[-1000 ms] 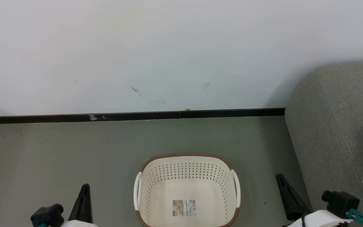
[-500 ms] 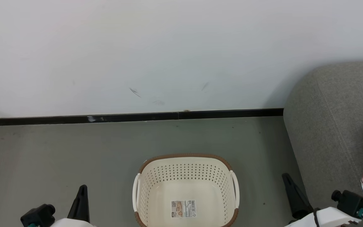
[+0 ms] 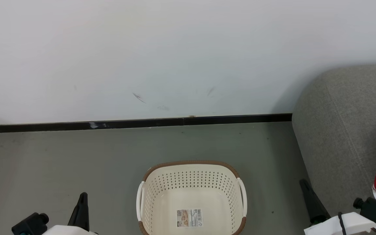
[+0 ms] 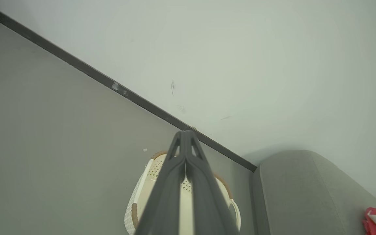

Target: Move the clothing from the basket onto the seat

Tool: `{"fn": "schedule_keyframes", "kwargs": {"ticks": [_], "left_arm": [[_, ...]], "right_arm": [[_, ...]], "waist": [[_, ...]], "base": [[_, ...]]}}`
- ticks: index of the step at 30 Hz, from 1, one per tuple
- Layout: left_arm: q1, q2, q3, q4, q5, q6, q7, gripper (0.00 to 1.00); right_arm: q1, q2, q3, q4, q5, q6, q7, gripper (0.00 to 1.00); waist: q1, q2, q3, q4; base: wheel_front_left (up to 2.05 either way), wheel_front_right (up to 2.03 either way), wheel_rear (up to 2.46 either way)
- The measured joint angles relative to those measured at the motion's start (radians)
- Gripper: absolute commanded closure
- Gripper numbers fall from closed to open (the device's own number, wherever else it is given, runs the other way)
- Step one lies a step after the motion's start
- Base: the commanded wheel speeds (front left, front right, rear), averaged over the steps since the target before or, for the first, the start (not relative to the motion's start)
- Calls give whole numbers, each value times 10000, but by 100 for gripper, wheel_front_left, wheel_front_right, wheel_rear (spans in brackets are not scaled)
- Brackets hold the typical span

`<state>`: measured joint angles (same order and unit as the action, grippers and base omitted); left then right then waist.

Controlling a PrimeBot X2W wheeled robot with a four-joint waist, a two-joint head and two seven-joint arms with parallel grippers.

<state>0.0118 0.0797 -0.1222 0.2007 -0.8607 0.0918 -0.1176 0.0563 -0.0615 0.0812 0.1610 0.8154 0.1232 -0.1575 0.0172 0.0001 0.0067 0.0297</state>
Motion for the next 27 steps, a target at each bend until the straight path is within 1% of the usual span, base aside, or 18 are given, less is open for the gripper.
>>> {"fn": "schedule_keyframes", "kwargs": {"ticks": [4,6,9,13,17,27], "left_arm": [[-1,-6,81,8,-412,-161,113,100],[-2,-8,127,10,-610,-171,171,100],[-4,-13,176,25,-934,-259,213,100],[-7,-23,270,61,-1344,-380,347,100],[-38,-36,364,96,-1822,-520,479,100],[-97,-67,575,178,-2853,-779,727,100]], "right_arm": [[-25,-36,-38,42,458,0,94,100],[-36,-54,-58,61,700,0,151,100],[-42,-88,-77,104,1057,0,209,100],[-51,-121,-113,151,1544,0,272,100],[-199,-151,-174,221,2128,0,399,100],[-373,-228,-295,387,3306,0,612,100]], "waist": [[3,0,-26,-16],[3,0,-37,-24],[-4,0,-48,-35],[-26,-1,-53,-50],[-61,-1,-45,-70],[-126,-1,-9,-110]], "base": [[0,0,0],[0,0,0],[0,0,0],[0,0,0],[0,0,0],[0,0,0]]}}
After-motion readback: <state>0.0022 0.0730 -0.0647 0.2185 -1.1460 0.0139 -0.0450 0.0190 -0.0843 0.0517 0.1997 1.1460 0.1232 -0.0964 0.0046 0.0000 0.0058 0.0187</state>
